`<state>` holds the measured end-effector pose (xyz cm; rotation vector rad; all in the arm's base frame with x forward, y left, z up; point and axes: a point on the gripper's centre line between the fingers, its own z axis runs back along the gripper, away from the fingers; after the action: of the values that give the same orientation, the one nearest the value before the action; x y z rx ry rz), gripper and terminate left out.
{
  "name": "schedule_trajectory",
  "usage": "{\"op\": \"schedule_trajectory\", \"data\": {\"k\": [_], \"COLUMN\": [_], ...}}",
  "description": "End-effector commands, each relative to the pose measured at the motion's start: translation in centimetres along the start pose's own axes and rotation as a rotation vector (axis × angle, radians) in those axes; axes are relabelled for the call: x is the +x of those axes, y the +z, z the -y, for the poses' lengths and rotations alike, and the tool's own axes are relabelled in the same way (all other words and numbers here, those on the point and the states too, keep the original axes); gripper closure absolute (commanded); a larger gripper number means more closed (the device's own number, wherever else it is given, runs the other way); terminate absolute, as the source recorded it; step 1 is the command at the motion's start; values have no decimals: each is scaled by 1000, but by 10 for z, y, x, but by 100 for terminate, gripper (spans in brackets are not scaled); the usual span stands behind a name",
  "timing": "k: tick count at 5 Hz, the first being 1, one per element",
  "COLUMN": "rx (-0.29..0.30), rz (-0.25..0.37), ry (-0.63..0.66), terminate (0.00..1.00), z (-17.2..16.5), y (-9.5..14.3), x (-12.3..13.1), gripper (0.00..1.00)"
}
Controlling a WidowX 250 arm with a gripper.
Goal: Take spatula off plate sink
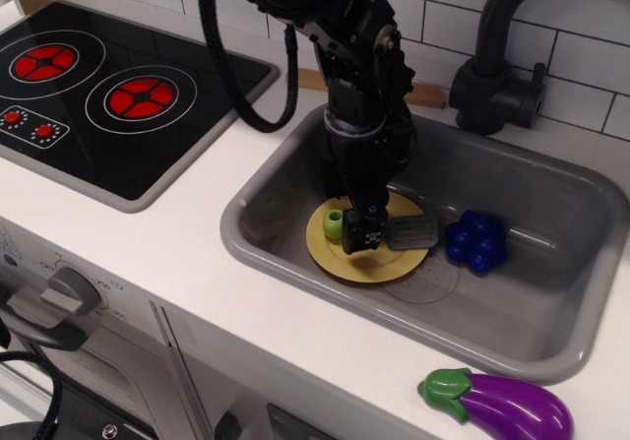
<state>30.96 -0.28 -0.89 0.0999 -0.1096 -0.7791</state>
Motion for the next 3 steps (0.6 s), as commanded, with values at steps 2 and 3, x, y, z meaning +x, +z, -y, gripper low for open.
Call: {"op": "schedule_trajectory", "data": {"k": [2, 3], "rx": [26, 33], "rz": [3, 1], "ry": [-15, -14], "terminate": [0, 0], "z": [0, 3], "y": [-4, -7], "x": [11, 11], "gripper": [0, 0]}}
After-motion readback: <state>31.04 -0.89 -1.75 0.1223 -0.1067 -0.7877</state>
